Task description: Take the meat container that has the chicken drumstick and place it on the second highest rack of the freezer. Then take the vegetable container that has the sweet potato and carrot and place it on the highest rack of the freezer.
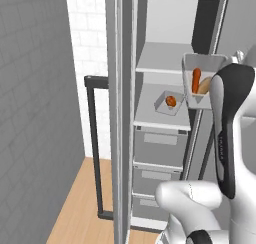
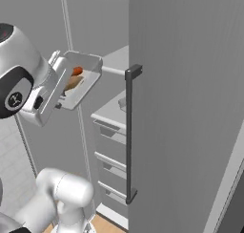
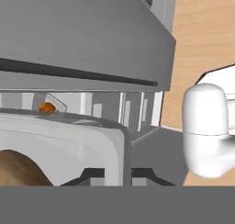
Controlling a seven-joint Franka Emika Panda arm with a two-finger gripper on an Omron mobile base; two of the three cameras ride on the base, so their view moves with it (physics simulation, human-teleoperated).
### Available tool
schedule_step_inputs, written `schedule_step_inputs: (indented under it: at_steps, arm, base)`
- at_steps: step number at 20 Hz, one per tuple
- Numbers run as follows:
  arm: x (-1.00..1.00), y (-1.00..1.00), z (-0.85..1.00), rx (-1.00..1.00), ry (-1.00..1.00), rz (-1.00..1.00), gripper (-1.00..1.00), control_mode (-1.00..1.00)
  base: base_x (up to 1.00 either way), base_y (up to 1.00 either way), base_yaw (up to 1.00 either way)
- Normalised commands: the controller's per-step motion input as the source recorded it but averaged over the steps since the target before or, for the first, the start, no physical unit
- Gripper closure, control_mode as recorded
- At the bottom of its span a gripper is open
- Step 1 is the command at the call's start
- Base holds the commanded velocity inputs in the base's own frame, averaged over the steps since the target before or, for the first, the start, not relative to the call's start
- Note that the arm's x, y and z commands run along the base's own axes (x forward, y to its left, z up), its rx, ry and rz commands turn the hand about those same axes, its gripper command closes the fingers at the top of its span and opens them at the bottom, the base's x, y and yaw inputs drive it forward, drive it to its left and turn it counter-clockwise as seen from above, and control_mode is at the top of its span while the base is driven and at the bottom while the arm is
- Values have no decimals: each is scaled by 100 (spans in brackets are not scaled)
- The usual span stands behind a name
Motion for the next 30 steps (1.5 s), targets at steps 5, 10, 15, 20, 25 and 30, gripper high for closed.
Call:
schedule_step_inputs:
  at_steps: [5, 10, 15, 20, 25, 30]
  arm:
    - [1, -4, 50, 0, -7, -5, 100, -100]
    - [25, 0, 37, 0, -2, -5, 100, -100]
    - [43, -13, 14, 0, 0, -1, 100, -100]
    - [38, -7, -3, 0, 0, 0, 100, -100]
    - [45, 0, -18, -1, 0, 0, 100, -100]
    - [44, -11, -21, 0, 0, 0, 100, -100]
  base:
    - [0, 0, 0]
    - [0, 0, 0]
    - [0, 0, 0]
    - [0, 0, 0]
    - [0, 0, 0]
    - [0, 0, 0]
